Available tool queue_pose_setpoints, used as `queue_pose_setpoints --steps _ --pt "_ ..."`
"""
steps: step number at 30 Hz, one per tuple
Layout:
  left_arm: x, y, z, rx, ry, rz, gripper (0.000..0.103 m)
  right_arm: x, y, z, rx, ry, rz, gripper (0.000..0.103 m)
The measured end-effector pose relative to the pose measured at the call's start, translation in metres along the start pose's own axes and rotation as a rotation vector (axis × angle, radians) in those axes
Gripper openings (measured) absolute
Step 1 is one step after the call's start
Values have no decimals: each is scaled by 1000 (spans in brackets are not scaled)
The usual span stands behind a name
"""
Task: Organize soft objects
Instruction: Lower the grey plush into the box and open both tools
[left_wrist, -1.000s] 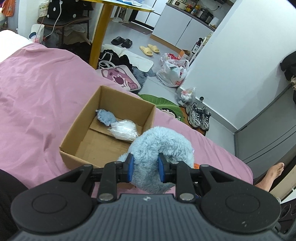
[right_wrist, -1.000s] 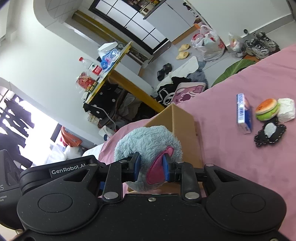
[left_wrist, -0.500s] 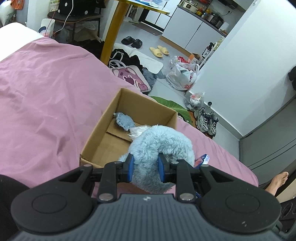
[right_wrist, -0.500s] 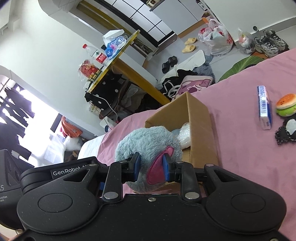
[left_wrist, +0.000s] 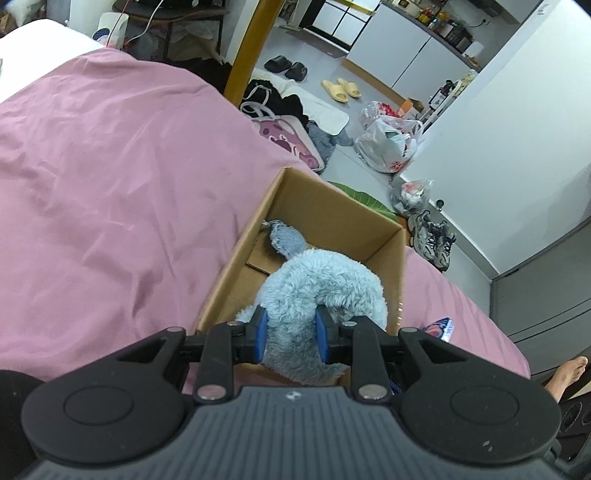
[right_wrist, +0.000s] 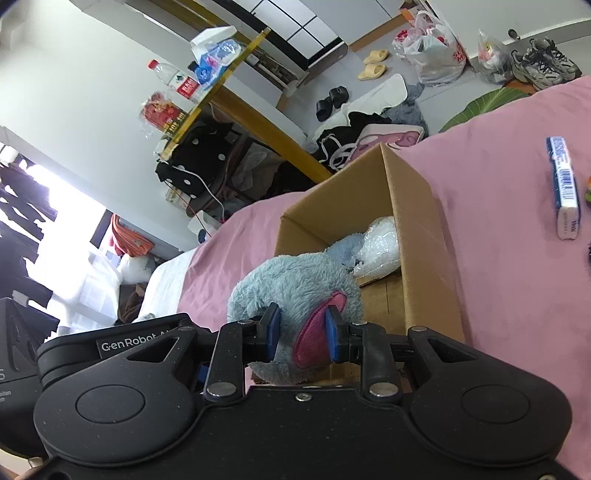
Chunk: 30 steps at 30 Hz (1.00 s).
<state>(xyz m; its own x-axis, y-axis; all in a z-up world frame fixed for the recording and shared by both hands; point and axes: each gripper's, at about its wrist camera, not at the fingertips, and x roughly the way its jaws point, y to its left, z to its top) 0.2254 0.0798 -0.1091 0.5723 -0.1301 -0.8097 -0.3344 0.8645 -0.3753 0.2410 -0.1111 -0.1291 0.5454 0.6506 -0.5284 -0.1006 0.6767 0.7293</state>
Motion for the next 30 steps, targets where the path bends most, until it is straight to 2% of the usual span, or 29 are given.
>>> queue_pose_setpoints --steps 6,9,11,13,15,18,20,23,27,30 --pt "12 8 9 -12 23 30 27 14 4 -1 -3 12 -14 29" --pt "13 8 12 8 8 88 29 15 6 -1 3 25 -2 34" --pt "12 8 15 12 2 84 30 13 5 0 6 23 -2 35" --pt "10 8 16 14 5 82 32 10 6 0 1 17 -14 39" --pt "8 9 18 19 2 89 34 7 6 0 -4 5 -34 50" --pt "4 8 17 18 -2 93 42 3 4 0 -3 -1 -43 51" --pt "1 6 15 24 -11 113 57 -1 4 0 -5 -6 -50 51" --pt "-3 2 12 44 -27 142 68 -11 6 0 -22 -26 -66 57" --pt "-14 -8 9 75 -44 136 77 -24 11 1 -51 -55 -74 70" --pt "-23 -17 6 106 -62 142 82 -33 15 2 -78 -83 -101 75"
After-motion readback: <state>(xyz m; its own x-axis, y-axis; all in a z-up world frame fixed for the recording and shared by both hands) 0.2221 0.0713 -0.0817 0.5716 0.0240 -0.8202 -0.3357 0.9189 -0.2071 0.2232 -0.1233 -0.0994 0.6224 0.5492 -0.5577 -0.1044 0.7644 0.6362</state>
